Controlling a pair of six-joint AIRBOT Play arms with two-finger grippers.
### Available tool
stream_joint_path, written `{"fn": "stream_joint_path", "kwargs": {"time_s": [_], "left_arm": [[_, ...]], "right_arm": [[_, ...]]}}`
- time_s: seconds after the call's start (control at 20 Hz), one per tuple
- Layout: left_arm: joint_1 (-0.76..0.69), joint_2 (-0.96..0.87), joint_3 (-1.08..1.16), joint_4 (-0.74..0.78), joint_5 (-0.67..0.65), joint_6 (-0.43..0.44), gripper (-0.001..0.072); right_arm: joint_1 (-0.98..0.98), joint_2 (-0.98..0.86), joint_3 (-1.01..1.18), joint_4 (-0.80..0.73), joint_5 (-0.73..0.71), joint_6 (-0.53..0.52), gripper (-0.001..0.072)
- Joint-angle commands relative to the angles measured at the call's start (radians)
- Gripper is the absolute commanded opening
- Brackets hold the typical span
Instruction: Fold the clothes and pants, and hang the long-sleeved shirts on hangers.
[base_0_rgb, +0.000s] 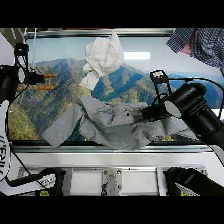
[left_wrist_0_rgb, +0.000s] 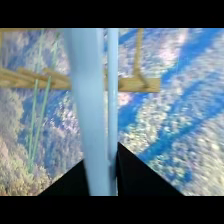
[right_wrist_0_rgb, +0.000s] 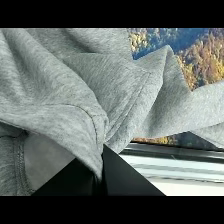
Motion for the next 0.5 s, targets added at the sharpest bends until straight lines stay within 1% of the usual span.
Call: {"fn": "stream_joint_path", "kwargs": {"time_s": [0.0, 0.1, 0.15, 0.2, 0.25, 0.3, 0.35, 0.45], "left_arm": [[-0.066, 0.097, 0.001, -0.201, -0.103, 0.262, 0.0022], [-0.087, 0.139, 0.001, -0.351, -0.215, 0.486, 0.0022], [-0.088, 0.157, 0.001, -0.446, -0.292, 0.629, 0.0022], [-0.085, 0.171, 0.001, -0.555, -0.38, 0.772, 0.0022], [-0.074, 0.181, 0.001, -0.677, -0.494, 0.914, 0.0022], [-0.059, 0.184, 0.001, -0.778, -0.614, 1.018, 0.0022], [-0.049, 0.183, 0.001, -0.818, -0.693, 1.052, 0.0021], [-0.041, 0.183, 0.001, -0.792, -0.724, 1.053, 0.0022]], "right_arm": [[0.0, -0.001, 0.0, 0.0, 0.0, 0.0, 0.0027], [0.0, -0.001, 0.0, 0.0, 0.0, 0.0, 0.0027], [0.0, -0.001, 0.0, 0.0, 0.0, 0.0, 0.0027], [0.0, -0.001, 0.0, 0.0, 0.0, 0.0, 0.0027], [0.0, -0.001, 0.0, 0.0, 0.0, 0.0, 0.0027], [0.0, -0.001, 0.0, 0.0, 0.0, 0.0, 0.0027], [0.0, -0.001, 0.0, 0.0, 0.0, 0.0, 0.0027], [0.0, -0.001, 0.0, 0.0, 0.0, 0.0, 0.0027]]}}
